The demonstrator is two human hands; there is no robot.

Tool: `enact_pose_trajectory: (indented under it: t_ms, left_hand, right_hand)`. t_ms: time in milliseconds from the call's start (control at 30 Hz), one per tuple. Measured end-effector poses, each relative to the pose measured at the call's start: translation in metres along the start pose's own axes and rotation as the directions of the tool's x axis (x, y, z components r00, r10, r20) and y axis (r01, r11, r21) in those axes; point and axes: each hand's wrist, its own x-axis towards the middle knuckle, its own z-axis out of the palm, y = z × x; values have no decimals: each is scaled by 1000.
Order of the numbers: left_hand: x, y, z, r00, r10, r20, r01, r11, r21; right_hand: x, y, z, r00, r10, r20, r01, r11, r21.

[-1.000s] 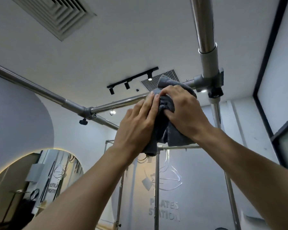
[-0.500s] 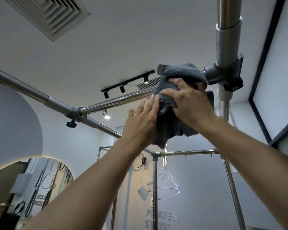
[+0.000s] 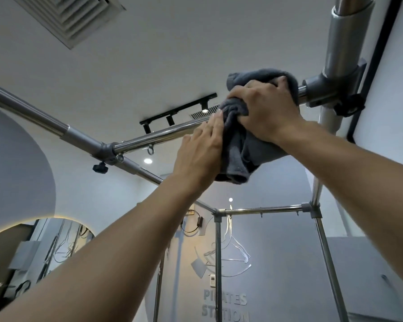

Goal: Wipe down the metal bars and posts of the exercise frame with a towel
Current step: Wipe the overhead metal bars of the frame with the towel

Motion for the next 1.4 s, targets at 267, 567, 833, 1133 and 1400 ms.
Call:
enact_pose_trajectory:
  t_ms: [267, 567, 833, 1133, 1400]
  left_hand:
    - [-9, -21, -6, 999, -47, -27, 45, 997, -69]
    - [-8, -45, -7, 986, -169, -11, 167, 981, -99]
    - [-30, -64, -10, 992, -2, 126, -3, 999, 43]
    - [-39, -120, 8, 988, 36, 150, -61, 984, 167]
    - [-46, -183, -17, 988, -86, 131, 23, 906, 423]
  right_hand:
    - [16, -27, 6, 995, -48, 92, 34, 988, 150]
    - [48, -75, 31, 997, 41, 64, -45, 998, 51]
    - [35, -61, 36, 996, 88, 18, -88, 996, 35]
    - [38, -100, 59, 996, -6, 85, -6, 990, 139]
    - [66, -166, 77, 958, 191, 213, -229, 959, 170]
